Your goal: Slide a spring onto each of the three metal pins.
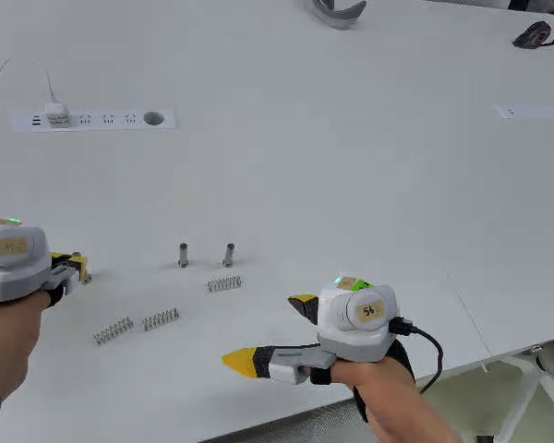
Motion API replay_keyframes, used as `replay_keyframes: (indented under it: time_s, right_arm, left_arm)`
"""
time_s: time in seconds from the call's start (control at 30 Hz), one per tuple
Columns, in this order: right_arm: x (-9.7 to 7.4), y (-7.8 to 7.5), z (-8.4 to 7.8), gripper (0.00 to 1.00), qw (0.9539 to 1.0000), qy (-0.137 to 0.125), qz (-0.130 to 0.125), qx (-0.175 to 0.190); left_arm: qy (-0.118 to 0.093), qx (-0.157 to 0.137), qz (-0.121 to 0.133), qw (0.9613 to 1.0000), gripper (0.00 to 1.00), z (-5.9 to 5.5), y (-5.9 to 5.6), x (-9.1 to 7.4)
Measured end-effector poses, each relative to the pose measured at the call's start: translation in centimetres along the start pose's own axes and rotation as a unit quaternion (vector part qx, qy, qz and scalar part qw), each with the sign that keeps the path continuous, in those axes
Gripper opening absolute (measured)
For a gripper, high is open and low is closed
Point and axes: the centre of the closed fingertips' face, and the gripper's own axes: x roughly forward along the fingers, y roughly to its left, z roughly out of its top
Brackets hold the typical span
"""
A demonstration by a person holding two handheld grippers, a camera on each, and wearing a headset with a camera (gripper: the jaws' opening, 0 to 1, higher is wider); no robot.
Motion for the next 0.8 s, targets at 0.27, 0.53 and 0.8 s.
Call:
replay_keyframes:
  time_s: [0.27, 0.53, 0.8]
  right_arm:
    - [-0.1, -0.1, -0.2, 0.87, 1.0, 0.002, -0.002, 0.003]
    - [0.0, -0.1, -0.3, 0.87, 1.0, 0.003, -0.002, 0.003]
    - [0.0, -0.1, -0.4, 0.87, 1.0, 0.002, -0.002, 0.004]
  left_arm:
    - [-0.007, 0.0, 0.002, 1.0, 0.07, 0.0, 0.1, -0.1]
    - [-0.013, 0.008, -0.002, 0.9999, 0.07, 0.1, -0.7, 0.1]
    - [-0.016, 0.013, -0.007, 0.9998, 0.07, 0.4, -1.6, 0.7]
